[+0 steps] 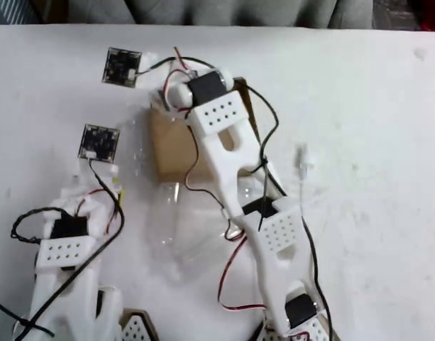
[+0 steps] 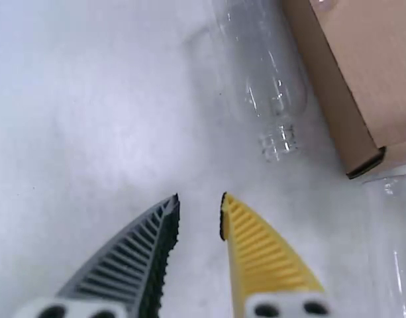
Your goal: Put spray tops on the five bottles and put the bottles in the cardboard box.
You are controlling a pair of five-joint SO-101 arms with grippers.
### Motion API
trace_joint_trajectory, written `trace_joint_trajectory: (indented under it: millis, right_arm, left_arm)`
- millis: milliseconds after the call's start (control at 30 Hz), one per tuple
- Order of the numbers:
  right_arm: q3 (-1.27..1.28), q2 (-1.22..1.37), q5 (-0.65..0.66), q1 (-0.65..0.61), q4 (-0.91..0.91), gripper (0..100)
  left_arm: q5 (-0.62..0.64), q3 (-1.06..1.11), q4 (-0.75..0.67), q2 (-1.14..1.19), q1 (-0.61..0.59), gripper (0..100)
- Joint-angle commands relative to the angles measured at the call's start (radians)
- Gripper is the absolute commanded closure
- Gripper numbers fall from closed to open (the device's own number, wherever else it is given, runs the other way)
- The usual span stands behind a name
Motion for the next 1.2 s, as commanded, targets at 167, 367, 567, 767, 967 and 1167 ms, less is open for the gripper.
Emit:
trace_joint_trajectory:
  millis: [167,367,567,767,967,1167]
  right_arm:
    - [-0.032,-0.002,-0.245,-0.018,-0.113,98.1]
    - [-0.032,-0.004,-0.367,-0.005,-0.131,98.2]
    - [-0.026,0.004,-0.549,0.022,-0.110,98.1]
    - [-0.031,0.024,-0.680,0.053,-0.107,98.0]
    - [-0.031,0.067,-0.700,0.045,-0.154,98.0]
    - [-0.032,0.071,-0.701,0.039,-0.163,98.0]
  left_arm:
    - [0.014,-0.008,-0.034,-0.010,-0.013,90]
    - [0.014,-0.008,-0.034,-0.010,-0.013,90]
    - [0.014,-0.008,-0.034,-0.010,-0.013,90]
    - [0.014,-0.008,-0.034,-0.010,-0.027,90]
    - [0.014,-0.008,-0.034,-0.010,-0.035,90]
    - [0.014,-0.008,-0.034,-0.010,-0.035,90]
